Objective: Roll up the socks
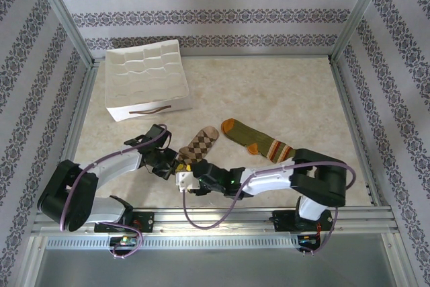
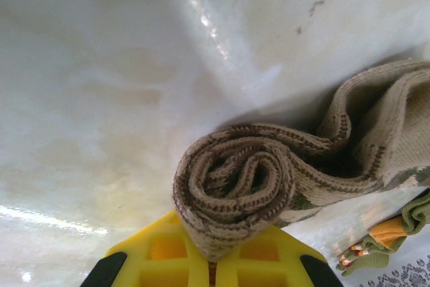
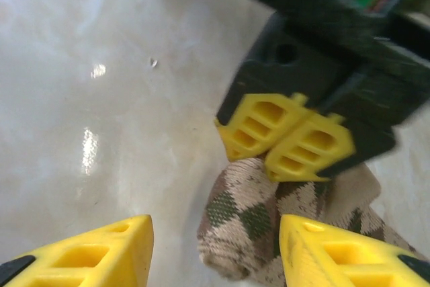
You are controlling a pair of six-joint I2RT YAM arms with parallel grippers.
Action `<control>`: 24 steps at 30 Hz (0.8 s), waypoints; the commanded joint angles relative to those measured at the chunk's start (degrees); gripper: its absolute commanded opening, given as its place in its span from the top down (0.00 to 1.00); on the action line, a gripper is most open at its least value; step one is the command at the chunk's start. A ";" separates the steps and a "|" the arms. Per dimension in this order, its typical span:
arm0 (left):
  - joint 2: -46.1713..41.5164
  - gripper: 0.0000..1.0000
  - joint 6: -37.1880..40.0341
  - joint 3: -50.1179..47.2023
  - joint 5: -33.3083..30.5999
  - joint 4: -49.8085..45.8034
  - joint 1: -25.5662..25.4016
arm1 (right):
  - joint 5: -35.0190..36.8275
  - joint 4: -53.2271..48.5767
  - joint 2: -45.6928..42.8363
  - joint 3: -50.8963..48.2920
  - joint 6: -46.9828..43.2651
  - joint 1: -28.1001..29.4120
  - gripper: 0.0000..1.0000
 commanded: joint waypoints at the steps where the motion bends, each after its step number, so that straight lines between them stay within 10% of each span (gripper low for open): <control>1: 1.65 1.00 -0.59 0.59 -1.94 -6.02 -0.49 | 7.73 1.35 3.49 2.95 -4.63 0.62 0.51; 5: 1.83 1.00 -0.44 0.77 -1.58 -5.42 -0.49 | 9.58 1.67 6.79 4.71 -5.25 -0.10 0.60; 10: 0.36 1.00 0.12 1.37 -1.61 -5.06 -0.42 | 6.55 -2.54 8.19 6.30 -1.89 -1.85 0.99; 19: -10.71 0.23 -0.86 -0.63 -1.97 -4.69 2.91 | -17.33 -10.57 5.40 3.93 11.21 -9.51 1.00; 24: -15.47 0.15 -1.43 -3.89 -1.39 0.70 5.47 | -32.24 -11.66 6.41 4.44 18.56 -15.72 1.00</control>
